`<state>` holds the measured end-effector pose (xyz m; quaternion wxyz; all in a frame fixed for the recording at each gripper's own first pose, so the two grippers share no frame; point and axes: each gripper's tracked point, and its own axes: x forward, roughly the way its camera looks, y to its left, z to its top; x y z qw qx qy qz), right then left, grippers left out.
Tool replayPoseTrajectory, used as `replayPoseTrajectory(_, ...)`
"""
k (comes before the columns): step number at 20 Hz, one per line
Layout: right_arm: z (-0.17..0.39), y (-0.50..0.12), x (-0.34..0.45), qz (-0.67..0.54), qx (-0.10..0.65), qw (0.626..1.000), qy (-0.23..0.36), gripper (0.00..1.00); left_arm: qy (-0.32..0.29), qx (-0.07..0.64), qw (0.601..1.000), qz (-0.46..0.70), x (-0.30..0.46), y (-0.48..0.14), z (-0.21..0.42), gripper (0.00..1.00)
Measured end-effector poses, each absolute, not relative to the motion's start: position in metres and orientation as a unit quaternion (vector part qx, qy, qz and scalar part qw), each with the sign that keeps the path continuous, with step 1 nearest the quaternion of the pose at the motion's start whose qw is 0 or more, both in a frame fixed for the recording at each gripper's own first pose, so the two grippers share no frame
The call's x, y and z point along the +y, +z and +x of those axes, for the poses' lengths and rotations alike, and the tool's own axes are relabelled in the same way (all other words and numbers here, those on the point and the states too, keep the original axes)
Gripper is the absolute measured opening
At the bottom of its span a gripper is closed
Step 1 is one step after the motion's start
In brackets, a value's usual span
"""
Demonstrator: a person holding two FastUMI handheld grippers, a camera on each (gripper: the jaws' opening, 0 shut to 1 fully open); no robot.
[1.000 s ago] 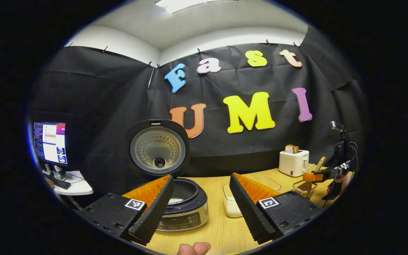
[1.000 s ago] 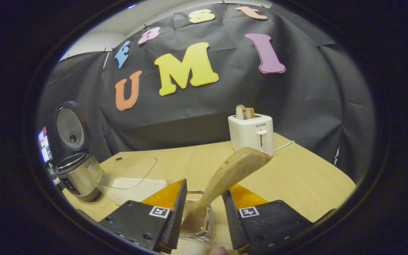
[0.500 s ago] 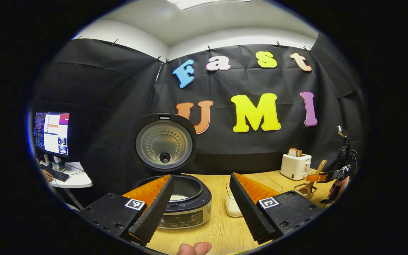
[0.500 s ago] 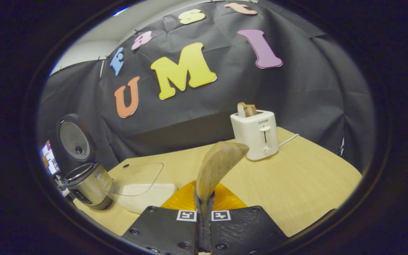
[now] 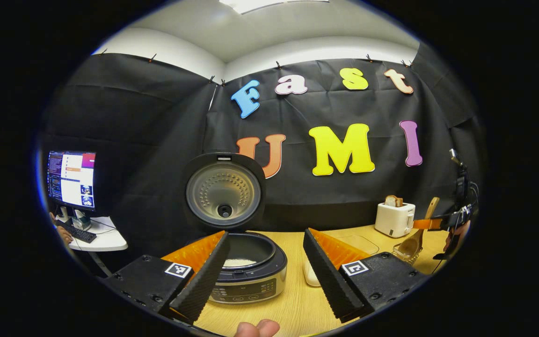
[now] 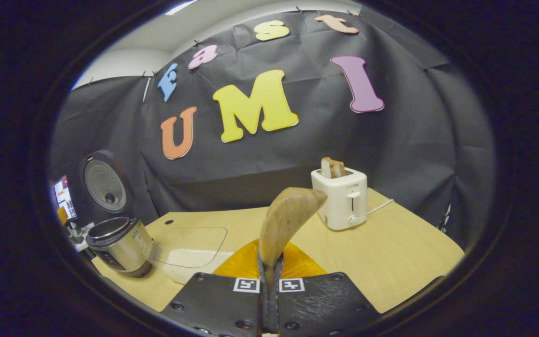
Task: Close the left gripper, press the button to open the rice cooker; take a wooden spoon from the chopstick holder with the right hand, scoop a spoonful of rice and pour it into the rice cooker, then put the wooden spoon back into the chopstick holder.
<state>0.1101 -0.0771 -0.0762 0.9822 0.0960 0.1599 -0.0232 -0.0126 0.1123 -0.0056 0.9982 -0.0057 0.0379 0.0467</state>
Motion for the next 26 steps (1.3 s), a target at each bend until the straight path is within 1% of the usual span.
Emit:
replayPoseTrajectory(3,0.115,-0.047,-0.069,0.084,0.142,0.986,-0.016,0.0,0.043,0.037,0.998,-0.003,0.113,-0.004,-0.014,1.0)
replayPoseTrajectory(5,0.124,-0.028,-0.054,0.089,0.134,0.987,0.0,0.02,0.046,0.035,0.998,0.003,0.117,-0.002,-0.016,1.0)
replayPoseTrajectory(7,0.136,-0.008,-0.034,0.09,0.126,0.988,0.019,0.0,0.056,0.031,0.998,0.009,0.124,-0.001,-0.018,1.0)
replayPoseTrajectory(8,0.142,0.002,-0.022,0.087,0.121,0.988,0.03,0.02,0.061,0.029,0.998,0.01,0.128,0.001,-0.019,1.0)
replayPoseTrajectory(12,0.174,0.012,0.03,0.064,0.118,0.989,0.069,0.0,0.065,0.029,0.997,0.012,0.134,0.002,-0.021,1.0)
replayPoseTrajectory(14,0.194,0.001,0.05,0.041,0.128,0.988,0.077,0.0,0.069,0.028,0.997,0.014,0.14,0.002,-0.022,1.0)
replayPoseTrajectory(18,0.225,-0.055,0.081,0.002,0.182,0.98,0.08,0.0,0.073,0.03,0.997,0.004,0.146,0.001,-0.023,1.0)
replayPoseTrajectory(22,0.235,-0.099,0.083,-0.037,0.217,0.974,0.057,0.0,0.076,0.032,0.997,0.007,0.151,0.002,-0.025,1.0)
replayPoseTrajectory(26,0.23,-0.119,0.08,-0.097,0.23,0.968,0.028,0.01,0.084,0.031,0.996,0.009,0.157,0.001,-0.025,1.0)
